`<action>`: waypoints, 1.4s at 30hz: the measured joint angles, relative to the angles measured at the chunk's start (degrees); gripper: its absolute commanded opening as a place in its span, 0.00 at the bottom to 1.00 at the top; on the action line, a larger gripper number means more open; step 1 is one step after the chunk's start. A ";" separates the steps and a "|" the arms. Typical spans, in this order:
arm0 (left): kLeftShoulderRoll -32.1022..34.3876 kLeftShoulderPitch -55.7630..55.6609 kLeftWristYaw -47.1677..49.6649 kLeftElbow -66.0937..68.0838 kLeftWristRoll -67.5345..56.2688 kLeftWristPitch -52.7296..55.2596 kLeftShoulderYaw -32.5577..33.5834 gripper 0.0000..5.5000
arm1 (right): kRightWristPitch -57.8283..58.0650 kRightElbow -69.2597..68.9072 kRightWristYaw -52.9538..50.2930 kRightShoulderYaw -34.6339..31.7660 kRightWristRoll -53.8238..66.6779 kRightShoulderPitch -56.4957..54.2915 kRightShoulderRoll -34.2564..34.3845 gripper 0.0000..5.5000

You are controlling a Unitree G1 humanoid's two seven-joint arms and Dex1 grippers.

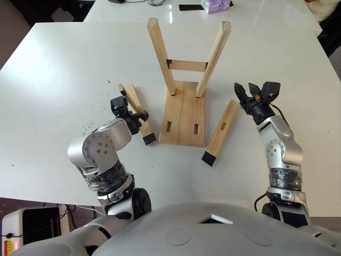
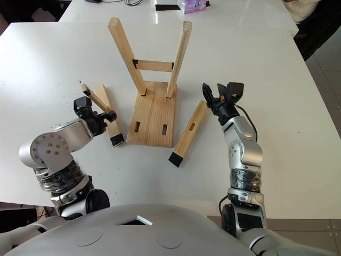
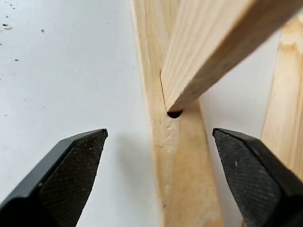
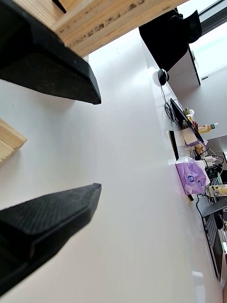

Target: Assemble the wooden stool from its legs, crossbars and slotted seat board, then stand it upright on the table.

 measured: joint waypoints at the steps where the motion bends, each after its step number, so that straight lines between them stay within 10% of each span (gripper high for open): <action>1: -0.11 -0.22 -0.25 0.70 0.14 -0.01 -0.60 0.75 | -0.18 0.10 0.00 0.32 -0.01 -0.09 0.06 0.56; 12: 3.02 2.38 0.12 1.53 -1.06 -1.05 -7.47 0.75 | -0.53 -0.12 -0.54 0.85 0.02 0.24 1.63 0.56; 42: 44.87 9.68 -1.94 10.35 -40.41 -2.04 -12.77 0.70 | -0.22 -18.34 -10.77 2.99 0.96 18.31 11.15 0.56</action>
